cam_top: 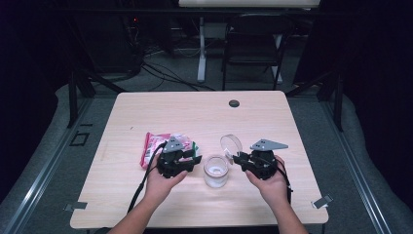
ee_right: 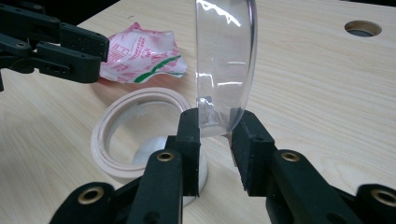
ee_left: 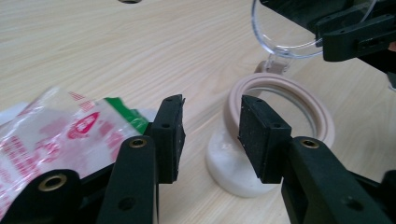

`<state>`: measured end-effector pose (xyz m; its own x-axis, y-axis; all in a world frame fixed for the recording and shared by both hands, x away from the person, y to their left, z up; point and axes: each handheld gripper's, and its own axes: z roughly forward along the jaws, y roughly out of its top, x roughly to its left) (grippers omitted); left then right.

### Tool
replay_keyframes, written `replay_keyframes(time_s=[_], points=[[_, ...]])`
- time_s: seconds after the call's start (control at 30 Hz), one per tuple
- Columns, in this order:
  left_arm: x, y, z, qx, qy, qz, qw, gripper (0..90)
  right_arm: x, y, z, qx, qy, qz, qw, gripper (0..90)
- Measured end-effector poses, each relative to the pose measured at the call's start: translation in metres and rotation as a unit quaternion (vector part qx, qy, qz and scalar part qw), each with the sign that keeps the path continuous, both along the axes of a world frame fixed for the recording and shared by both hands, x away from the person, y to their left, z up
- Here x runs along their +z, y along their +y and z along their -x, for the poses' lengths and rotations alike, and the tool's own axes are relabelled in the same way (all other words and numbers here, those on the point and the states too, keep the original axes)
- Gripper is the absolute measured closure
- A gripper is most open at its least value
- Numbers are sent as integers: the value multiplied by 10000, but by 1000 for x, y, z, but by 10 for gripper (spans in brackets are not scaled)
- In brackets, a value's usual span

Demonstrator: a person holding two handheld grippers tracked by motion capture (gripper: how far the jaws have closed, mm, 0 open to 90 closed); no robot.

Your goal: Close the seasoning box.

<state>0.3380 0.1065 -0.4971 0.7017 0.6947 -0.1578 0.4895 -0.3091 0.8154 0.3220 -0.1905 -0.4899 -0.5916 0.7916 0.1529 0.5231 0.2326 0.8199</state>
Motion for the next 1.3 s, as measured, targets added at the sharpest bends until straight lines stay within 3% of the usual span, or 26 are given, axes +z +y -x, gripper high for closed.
replay_keyframes(time_s=[0.17, 0.3, 0.47, 0.6, 0.67, 0.7, 0.77, 0.87, 1.0, 1.03, 1.13, 1.2, 1.23, 1.3], points=[[1, 13, -1, 188, -11, 32, 9998, 601, -1, -5, -10, 46, 141, -198, 9997, 719], [2, 21, -3, 268, -33, -104, 9996, 576, 0, -7, -13, 173, 128, -137, 9997, 641], [4, 28, -10, 311, 65, -15, 9995, 548, 7, -10, -11, 223, 12, -120, 9997, 592], [5, 36, -16, 353, 105, -81, 9993, 537, 9, -14, -8, 174, -261, -79, 9995, 540], [5, 42, -18, 338, 162, -229, 9990, 521, 10, -16, -8, 144, -342, -145, 9992, 510], [5, 44, -18, 339, 175, -240, 9990, 509, 11, -17, -8, 178, -257, -132, 9994, 510], [6, 49, -19, 289, 1, -207, 9994, 475, 13, -16, -7, 199, -142, -54, 9997, 510], [6, 54, -19, 446, -14, -282, 9986, 440, 15, -17, -5, -1, -77, 290, 9995, 467], [1, 58, -23, 545, 351, -348, 9973, 426, 14, -21, -3, -115, -70, 251, 9996, 349], [-1, 58, -23, 555, 406, -370, 9969, 426, 14, -22, -2, -161, -117, 344, 9992, 320], [-7, 63, -23, 541, 636, 96, 9965, 425, 9, -22, 3, -281, -223, 546, 9979, 235], [-13, 69, -23, 567, 683, 446, 9951, 436, 5, -21, 5, -362, -306, 741, 9961, 217], [-14, 71, -22, 587, 671, 550, 9945, 438, 3, -21, 6, -359, -284, 822, 9956, 192], [-15, 71, -21, 567, 587, 501, 9954, 440, -1, -22, 7, -347, -278, 888, 9951, 161]])
